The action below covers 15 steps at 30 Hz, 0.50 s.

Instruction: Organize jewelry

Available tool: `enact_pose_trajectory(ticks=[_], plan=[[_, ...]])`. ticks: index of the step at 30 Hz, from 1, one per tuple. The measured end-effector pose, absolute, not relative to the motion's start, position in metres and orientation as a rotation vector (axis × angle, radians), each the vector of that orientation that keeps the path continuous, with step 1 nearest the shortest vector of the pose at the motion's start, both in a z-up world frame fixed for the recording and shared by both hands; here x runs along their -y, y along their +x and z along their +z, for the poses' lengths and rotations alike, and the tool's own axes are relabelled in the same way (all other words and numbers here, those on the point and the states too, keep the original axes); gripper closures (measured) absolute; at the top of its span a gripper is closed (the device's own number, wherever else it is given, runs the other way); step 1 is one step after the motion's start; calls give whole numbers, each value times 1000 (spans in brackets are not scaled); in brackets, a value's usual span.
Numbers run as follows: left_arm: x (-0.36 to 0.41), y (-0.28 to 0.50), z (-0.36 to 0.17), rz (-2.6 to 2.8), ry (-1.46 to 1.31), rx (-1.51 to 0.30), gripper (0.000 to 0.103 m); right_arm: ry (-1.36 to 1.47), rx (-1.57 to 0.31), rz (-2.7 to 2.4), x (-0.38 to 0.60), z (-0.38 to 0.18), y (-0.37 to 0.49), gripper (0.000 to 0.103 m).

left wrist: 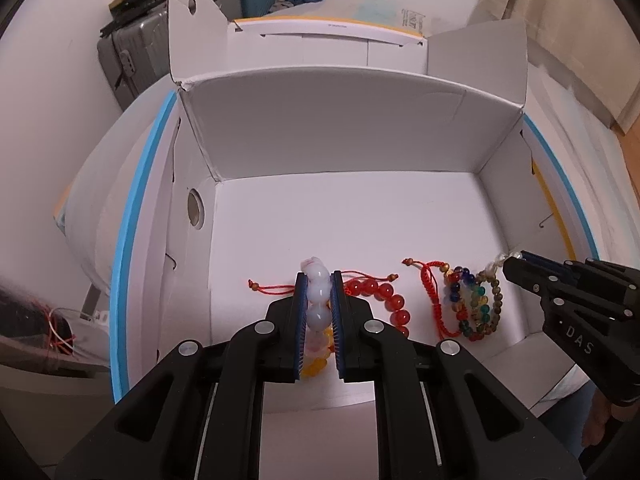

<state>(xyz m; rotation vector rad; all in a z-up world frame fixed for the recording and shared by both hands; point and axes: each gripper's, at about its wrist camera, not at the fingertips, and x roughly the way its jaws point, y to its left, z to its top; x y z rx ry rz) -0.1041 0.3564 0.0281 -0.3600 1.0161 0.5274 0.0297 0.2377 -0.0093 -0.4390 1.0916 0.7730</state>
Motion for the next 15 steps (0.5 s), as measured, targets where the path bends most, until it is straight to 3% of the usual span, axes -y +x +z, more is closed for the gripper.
enact_pose_trajectory(ticks=[1, 2, 3, 4, 5, 7, 10, 15], plan=[[-355, -105, 29, 532, -354, -1012, 78, -439, -1087, 765, -236, -9, 30, 74], [-354, -106, 31, 536, -346, -1007, 71, -428, -1073, 760, -234, -8, 29, 53], [-352, -108, 34, 545, -337, -996, 53, -412, -1053, 763, -232, -5, 28, 42], [-350, -110, 38, 550, -333, -983, 43, -405, -1039, 766, -229, -2, 26, 41], [-348, -112, 41, 550, -332, -968, 41, -404, -1027, 769, -227, 1, 24, 40], [-342, -119, 51, 552, -326, -938, 22, -392, -1002, 770, -221, 9, 20, 31], [-329, -132, 65, 550, -298, -885, 8, -363, -940, 765, -205, 22, 10, 19], [-309, -157, 76, 545, -293, -841, 6, -326, -866, 767, -176, 43, -15, 12]])
